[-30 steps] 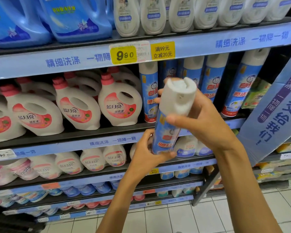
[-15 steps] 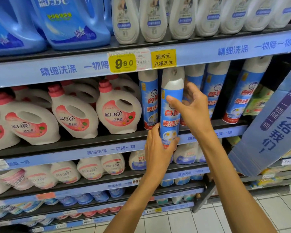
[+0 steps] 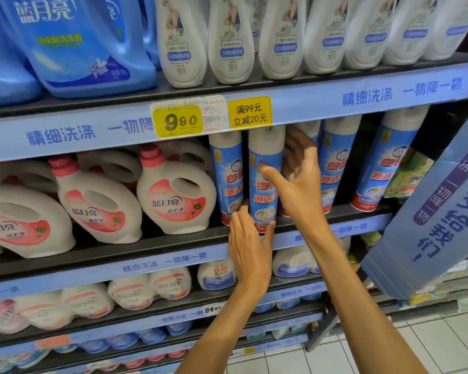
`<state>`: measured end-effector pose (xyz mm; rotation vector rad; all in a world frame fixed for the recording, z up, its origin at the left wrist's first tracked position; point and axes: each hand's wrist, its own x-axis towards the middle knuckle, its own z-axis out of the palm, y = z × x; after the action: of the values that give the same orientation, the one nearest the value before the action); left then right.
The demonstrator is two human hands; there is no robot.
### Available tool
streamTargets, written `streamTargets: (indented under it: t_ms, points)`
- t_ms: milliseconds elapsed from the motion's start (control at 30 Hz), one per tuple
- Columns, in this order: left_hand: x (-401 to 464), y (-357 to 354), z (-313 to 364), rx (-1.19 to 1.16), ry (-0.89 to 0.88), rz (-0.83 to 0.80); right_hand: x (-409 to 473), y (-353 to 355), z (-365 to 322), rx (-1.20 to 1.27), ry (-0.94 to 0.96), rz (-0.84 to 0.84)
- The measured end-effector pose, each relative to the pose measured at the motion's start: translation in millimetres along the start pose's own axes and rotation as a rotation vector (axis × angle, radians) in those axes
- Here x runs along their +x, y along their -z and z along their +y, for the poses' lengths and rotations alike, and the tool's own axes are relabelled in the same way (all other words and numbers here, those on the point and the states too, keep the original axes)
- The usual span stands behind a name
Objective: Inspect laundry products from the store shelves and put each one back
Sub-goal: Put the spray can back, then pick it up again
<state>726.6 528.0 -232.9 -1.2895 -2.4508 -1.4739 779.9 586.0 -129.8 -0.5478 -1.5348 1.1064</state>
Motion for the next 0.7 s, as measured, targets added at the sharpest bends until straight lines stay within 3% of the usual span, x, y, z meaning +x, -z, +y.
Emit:
streamTargets:
  t_ms: [167,300,467,700]
  points:
    - [3,-4,3,-0.036,0.023,0.013,-5,-5,4,-0.484,0.082,0.079]
    - [4,-2,5,-0.04,0.011,-0.001,-7,-10,7,-0.682,0.113,0.129]
    - [8,-4,10,-0.103,0.048,0.015,-6,-16,14,-0.778,0.173,0.233]
    - [6,-3,6,-0.119,0.028,-0.011,-7,-25,22,-0.722,0.192,0.293]
